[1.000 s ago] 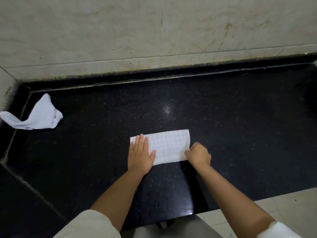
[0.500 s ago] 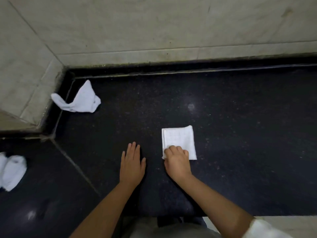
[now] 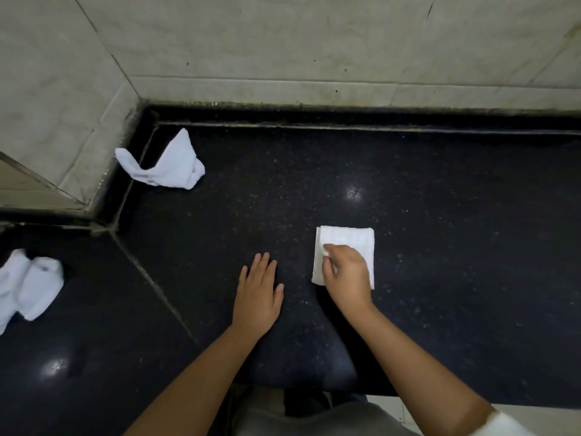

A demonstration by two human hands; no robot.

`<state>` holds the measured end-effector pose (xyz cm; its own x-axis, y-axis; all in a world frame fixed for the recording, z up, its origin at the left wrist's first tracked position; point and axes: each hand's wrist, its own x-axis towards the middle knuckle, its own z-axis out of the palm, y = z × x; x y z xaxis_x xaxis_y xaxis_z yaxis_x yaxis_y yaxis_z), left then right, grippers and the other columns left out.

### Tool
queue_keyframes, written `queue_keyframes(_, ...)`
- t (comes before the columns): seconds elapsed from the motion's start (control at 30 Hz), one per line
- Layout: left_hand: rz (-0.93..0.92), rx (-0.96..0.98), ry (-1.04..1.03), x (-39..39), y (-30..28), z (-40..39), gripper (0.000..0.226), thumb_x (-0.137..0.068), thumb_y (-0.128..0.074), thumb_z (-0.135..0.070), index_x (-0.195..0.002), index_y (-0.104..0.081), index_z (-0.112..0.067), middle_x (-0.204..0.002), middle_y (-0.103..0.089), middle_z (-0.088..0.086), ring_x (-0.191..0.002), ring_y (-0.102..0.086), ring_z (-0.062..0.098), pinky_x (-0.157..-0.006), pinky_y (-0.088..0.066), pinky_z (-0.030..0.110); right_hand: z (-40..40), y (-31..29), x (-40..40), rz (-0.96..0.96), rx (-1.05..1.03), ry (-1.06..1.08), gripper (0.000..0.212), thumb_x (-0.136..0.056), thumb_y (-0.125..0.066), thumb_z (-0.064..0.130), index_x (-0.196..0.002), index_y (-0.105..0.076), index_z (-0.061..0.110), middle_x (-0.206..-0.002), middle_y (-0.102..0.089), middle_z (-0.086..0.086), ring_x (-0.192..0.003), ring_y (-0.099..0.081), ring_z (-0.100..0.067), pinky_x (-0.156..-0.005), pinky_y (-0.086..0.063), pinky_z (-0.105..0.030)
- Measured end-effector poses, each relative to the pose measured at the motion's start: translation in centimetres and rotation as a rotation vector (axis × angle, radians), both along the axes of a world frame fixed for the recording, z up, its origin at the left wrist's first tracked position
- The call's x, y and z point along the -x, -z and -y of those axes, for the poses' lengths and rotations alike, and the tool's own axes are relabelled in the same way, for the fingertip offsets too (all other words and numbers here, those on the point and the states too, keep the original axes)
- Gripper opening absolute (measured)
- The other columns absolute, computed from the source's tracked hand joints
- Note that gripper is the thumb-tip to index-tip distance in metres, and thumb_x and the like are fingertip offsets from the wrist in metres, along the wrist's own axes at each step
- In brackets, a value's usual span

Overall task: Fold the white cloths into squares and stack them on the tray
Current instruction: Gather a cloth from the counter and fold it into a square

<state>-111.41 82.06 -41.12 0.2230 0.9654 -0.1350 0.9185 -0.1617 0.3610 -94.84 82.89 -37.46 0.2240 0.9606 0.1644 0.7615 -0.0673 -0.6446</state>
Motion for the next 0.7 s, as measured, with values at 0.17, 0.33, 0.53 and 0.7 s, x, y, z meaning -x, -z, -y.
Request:
queue_keyframes(0.17, 0.007, 0.002, 0.030, 0.9, 0.1, 0.5, 0.083, -0.078, 0.000, -0.047, -0.142, -0.034, -0.007, -0.154, -0.024, 0.009, -0.145, -0.014, 0.021, -0.112, 0.002, 0.031, 1.9, 2.7, 0.6, 0.245, 0.139, -0.227, 0.020, -0.062, -0.062, 0.006, -0.081, -0.071, 0.008, -0.077, -0.070, -0.002, -0.065, -0.064, -0.024, -0.054, -0.048, -0.030)
queue_keyframes(0.33, 0.019, -0.019, 0.062, 0.9, 0.5, 1.0, 0.056, -0.092, -0.027, -0.035, -0.136, -0.044, -0.005, -0.149, -0.036, 0.011, -0.142, -0.025, 0.025, -0.112, -0.008, 0.034, 2.9, 2.9, -1.2, 0.324, 0.098, -0.404, 0.037, -0.062, -0.059, 0.007, -0.097, -0.069, 0.001, -0.093, -0.071, -0.008, -0.081, -0.068, -0.024, -0.071, -0.056, -0.031)
queue_keyframes(0.53, 0.190, -0.245, 0.358, -3.1, 0.2, 0.0, 0.036, -0.078, -0.044, -0.025, -0.098, -0.070, -0.010, -0.109, -0.068, 0.007, -0.113, -0.049, 0.019, -0.091, -0.051, 0.040, 4.6, 1.4, -6.0, 0.533, 0.103, -0.266, 0.029, -0.051, -0.060, 0.006, -0.077, -0.071, 0.012, -0.083, -0.069, -0.003, -0.082, -0.062, -0.020, -0.083, -0.039, -0.033)
queue_keyframes(0.7, 0.095, -0.210, 0.507, -6.6, 0.2, -0.5, 0.027, -0.065, -0.073, -0.034, -0.088, -0.072, -0.019, -0.095, -0.071, -0.004, -0.095, -0.062, 0.012, -0.087, -0.051, 0.029, 4.1, 1.9, -6.7, 0.542, 0.318, -0.284, 0.042, -0.033, -0.081, -0.002, -0.071, -0.071, 0.012, -0.073, -0.068, -0.002, -0.058, -0.064, -0.020, -0.050, -0.052, -0.027)
